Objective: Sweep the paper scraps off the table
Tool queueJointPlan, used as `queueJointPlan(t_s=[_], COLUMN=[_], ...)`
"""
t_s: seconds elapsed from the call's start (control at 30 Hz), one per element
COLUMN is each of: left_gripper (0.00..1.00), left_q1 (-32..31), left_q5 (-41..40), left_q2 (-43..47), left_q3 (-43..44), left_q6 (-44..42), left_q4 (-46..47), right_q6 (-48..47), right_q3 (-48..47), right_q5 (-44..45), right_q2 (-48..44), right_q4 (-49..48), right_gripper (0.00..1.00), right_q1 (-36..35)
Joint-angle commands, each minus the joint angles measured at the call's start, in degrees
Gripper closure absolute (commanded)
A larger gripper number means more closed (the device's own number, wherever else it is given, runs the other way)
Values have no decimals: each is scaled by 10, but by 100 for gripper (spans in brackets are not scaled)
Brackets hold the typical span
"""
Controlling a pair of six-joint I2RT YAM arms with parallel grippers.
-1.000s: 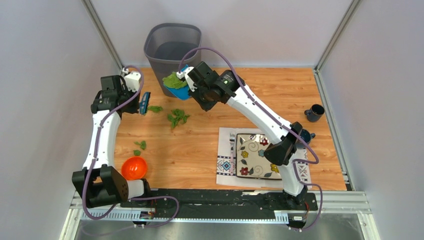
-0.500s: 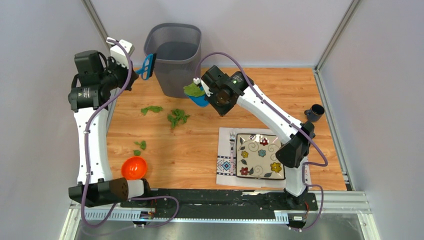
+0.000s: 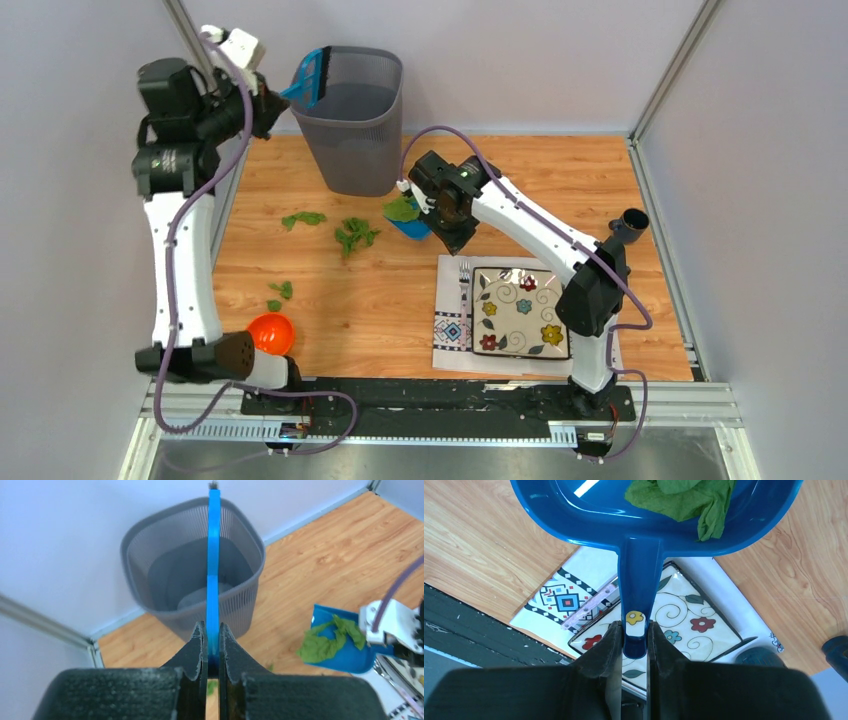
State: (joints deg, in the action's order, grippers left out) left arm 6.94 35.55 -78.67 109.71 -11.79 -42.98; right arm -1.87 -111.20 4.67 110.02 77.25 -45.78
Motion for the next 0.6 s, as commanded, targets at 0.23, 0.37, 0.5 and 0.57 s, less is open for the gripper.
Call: queueJointPlan(t_s=[0.23, 0.37, 0.5, 0.57], left_gripper=[100, 100, 100, 100], left_q1=[-167, -177, -186, -195], left_q5=[-220, -250, -233, -223], left_q2=[-241, -283, -312, -323], left_q3=[180, 167, 163, 161], left_q6=[-74, -95, -90, -90], left_q4=[69, 75, 48, 33], right_q6=[14, 15, 14, 13], right_q3=[24, 44, 63, 66], right_q5=[-20, -23, -26, -28], right_q2=[-51, -62, -66, -66], right_q4=[-32, -39, -52, -53], right_gripper=[100, 100, 100, 100], right_q1=[6, 6, 5, 6])
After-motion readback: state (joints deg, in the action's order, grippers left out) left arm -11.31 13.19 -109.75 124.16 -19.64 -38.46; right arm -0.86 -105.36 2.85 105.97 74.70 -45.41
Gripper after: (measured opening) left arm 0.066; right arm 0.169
